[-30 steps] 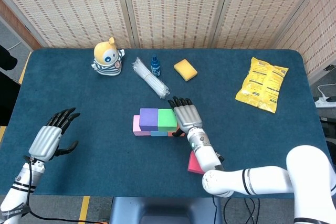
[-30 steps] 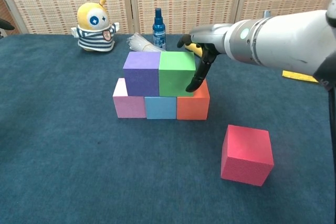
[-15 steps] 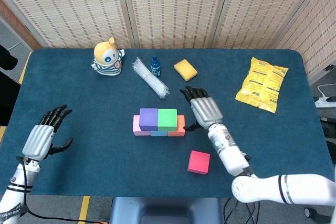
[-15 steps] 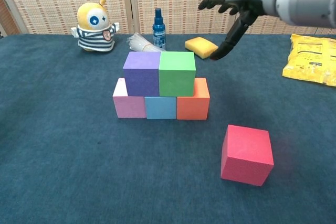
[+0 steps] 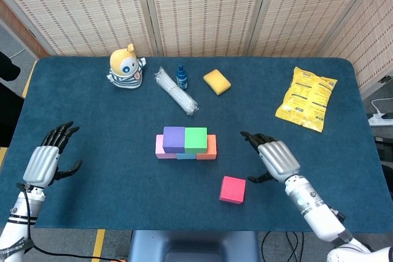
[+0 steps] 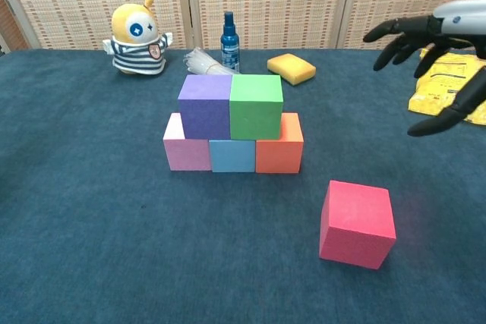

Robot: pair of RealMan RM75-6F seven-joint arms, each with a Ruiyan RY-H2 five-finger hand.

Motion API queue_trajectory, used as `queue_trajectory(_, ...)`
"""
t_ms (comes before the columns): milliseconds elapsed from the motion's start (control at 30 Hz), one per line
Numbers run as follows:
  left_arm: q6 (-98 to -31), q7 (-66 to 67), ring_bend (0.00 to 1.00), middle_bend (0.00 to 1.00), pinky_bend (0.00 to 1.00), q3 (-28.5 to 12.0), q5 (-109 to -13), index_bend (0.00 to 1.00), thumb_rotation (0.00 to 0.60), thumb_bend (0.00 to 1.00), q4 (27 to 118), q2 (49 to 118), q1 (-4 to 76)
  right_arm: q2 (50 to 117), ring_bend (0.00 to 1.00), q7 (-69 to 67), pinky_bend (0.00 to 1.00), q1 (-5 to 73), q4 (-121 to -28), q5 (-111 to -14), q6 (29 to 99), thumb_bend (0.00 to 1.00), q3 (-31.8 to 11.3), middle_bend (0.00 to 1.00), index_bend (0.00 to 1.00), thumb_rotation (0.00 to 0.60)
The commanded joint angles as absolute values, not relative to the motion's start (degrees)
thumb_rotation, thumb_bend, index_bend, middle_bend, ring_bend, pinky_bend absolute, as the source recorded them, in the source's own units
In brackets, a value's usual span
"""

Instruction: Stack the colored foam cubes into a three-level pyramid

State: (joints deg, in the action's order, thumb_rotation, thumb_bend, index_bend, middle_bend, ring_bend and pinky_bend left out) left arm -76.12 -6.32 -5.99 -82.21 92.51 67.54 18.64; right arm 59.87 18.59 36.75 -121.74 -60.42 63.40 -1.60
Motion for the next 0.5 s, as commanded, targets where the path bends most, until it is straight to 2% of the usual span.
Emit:
queue_trajectory(33,-75.24,-6.38,0.0,0.03,0.1,-5.87,-81.87,0.11,0.6,0.34,92.41,67.95,18.83,62.42,0.27,17.98,0.39,32.9,-119.87,-63.9,62.72,0.11,3.37,0.31,0.21,0.6)
queue_trajectory(200,-75.12,-6.87,0.0,0.03,0.1,-5.67,-82.22,0.11,0.6,0.34,92.15,68.21,18.77,66.91,0.28,21.24,0.39,32.8,-117.22,-62.07,60.17,0.11,4.88,0.31,0.21,0.6)
queue_trajectory(500,-75.22,-8.53,0.0,0.02,0.1,-5.29,-82.77,0.11,0.6,0.33,91.32,68.11,18.34,74.04,0.28,27.77,0.39,33.31,-114.78,-57.73,60.89,0.1,3.84,0.31,0.21,0.6)
